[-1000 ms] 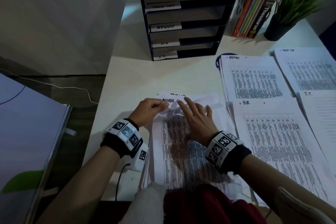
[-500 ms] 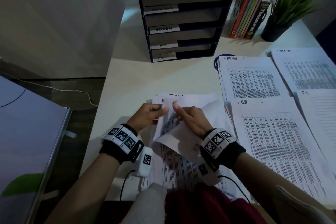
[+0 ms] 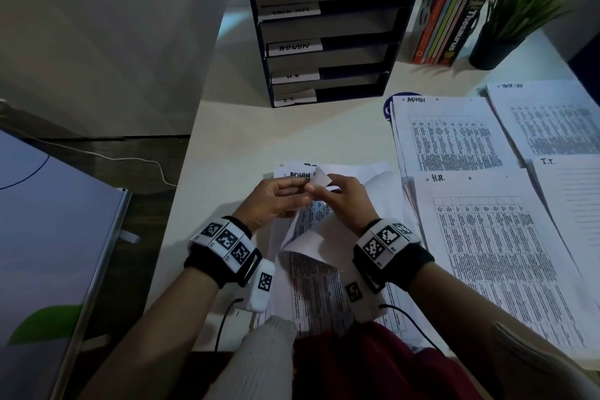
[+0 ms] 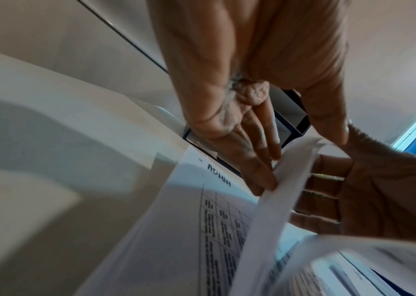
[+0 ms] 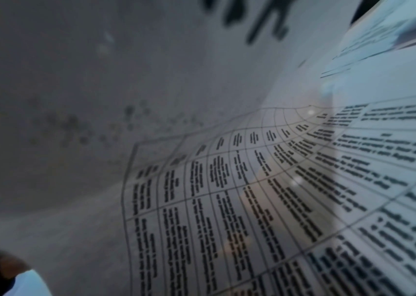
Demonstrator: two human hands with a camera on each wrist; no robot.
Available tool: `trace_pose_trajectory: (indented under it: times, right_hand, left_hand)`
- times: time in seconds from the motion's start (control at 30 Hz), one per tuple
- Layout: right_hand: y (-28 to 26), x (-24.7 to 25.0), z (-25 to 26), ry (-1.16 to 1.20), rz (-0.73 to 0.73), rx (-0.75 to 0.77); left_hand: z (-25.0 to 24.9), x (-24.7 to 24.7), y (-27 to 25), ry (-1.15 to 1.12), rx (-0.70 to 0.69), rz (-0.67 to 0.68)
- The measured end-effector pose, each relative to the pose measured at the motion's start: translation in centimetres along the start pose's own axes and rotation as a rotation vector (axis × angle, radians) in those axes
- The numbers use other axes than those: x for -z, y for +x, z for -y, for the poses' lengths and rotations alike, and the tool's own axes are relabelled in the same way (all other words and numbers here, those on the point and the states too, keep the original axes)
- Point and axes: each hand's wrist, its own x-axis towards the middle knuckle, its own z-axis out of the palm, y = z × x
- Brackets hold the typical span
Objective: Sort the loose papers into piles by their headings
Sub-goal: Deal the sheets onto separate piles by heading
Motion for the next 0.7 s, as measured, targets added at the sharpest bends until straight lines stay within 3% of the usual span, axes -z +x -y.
trace_pose_trajectory:
  times: [0.4,0.6,0.7]
  right_hand:
    - [0.1,-0.2,-0.5,0.06,-0.011,0.008]
    - [-0.4,0.6,-0.4,0.084,-0.13,0.018]
    - [-0.3,1.5,0.1,-0.212,-0.136,0.033]
  left_hand:
    - [0.6,0.0,-0.2,0.031,0.037,-0.002]
    - [1.7,0.2,0.6,-0.004,0.073,-0.191]
    - [2.0,0.1,0.5,-0.012,0.095,-0.178]
